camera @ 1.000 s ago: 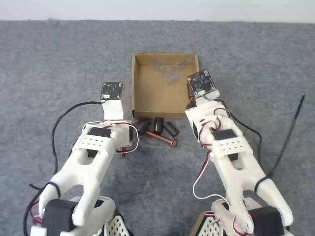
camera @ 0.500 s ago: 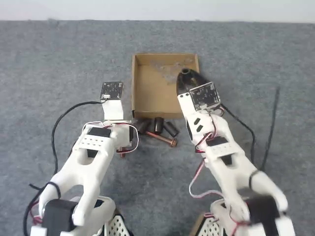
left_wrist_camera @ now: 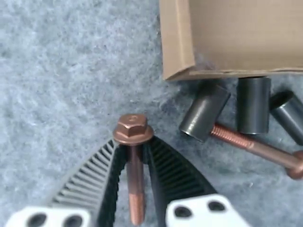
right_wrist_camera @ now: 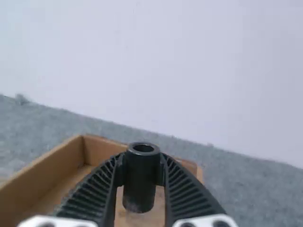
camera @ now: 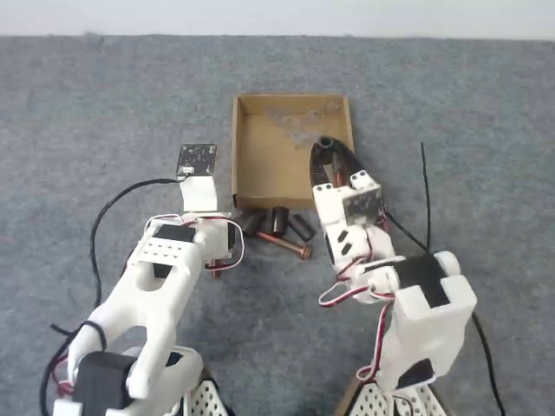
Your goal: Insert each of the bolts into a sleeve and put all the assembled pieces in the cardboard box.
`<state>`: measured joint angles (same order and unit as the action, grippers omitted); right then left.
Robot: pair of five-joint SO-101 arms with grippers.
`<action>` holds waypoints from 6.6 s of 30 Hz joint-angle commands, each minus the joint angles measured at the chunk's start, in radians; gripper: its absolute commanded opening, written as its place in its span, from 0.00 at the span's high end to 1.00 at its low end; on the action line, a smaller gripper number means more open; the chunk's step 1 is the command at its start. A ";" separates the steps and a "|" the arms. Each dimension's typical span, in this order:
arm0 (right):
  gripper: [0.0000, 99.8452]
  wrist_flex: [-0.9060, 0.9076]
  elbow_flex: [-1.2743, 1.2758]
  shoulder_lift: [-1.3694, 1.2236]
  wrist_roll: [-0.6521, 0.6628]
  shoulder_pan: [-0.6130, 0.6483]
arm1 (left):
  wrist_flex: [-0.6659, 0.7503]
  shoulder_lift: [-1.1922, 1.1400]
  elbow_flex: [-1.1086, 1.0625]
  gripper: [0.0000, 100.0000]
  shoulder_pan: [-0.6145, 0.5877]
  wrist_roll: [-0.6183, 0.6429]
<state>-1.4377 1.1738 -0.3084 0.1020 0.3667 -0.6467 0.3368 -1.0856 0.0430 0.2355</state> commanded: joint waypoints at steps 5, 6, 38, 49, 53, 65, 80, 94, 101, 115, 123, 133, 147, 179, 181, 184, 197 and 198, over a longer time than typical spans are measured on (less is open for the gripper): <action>0.99 -0.174 0.147 0.015 -0.011 0.113 | 0.028 0.055 0.010 0.99 -0.006 -0.012; 0.99 -0.194 0.169 0.015 -0.011 0.122 | 0.028 0.055 0.010 0.99 -0.006 -0.012; 0.99 -0.312 0.451 0.013 -0.014 0.308 | 0.026 0.064 0.015 0.99 -0.006 -0.012; 0.99 -0.312 0.423 -0.024 -0.009 0.309 | 0.025 0.066 0.107 0.99 -0.006 -0.006; 0.99 -0.312 0.423 -0.024 -0.009 0.309 | 0.023 0.137 0.131 0.99 -0.002 -0.005; 0.99 -0.312 0.427 -0.024 -0.009 0.309 | 0.029 0.549 0.064 0.99 0.005 -0.005; 0.99 -0.312 0.439 -0.024 -0.009 0.409 | 0.479 0.763 -0.242 0.99 0.123 0.281; 0.99 -0.236 0.391 -0.024 -0.009 0.412 | 0.333 1.069 -0.400 0.99 0.147 0.285; 0.99 -0.236 0.393 -0.024 -0.009 0.412 | 0.219 1.151 -0.404 0.99 0.221 0.282; 0.99 -0.242 0.399 -0.022 -0.008 0.410 | 0.150 1.163 -0.432 0.99 0.227 0.281; 0.99 -0.243 0.402 -0.016 -0.008 0.407 | 0.152 1.163 -0.472 0.99 0.278 0.238; 0.99 -0.237 0.402 -0.016 -0.008 0.407 | 0.150 1.163 -0.503 0.99 0.288 0.196; 0.99 -0.243 0.396 -0.016 -0.008 0.371 | 0.153 1.165 -0.536 0.99 0.288 0.196; 0.99 -0.245 0.399 -0.015 -0.008 0.367 | 0.120 1.163 -0.605 0.87 0.345 0.203; 0.99 -0.245 0.400 -0.015 -0.008 0.360 | 0.107 1.165 -0.605 0.86 0.345 0.203; 0.99 -0.245 0.396 -0.015 -0.008 0.346 | 0.107 1.165 -0.605 0.87 0.345 0.203; 0.99 -0.245 0.394 -0.015 -0.008 0.343 | 0.060 1.165 -0.605 0.86 0.290 0.196; 0.99 -0.245 0.394 -0.015 -0.008 0.343 | 0.060 1.165 -0.605 0.86 0.278 0.196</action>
<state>-1.6755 1.5896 -0.3360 0.0990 0.7334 -0.5777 1.4983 -1.7024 0.3560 0.4442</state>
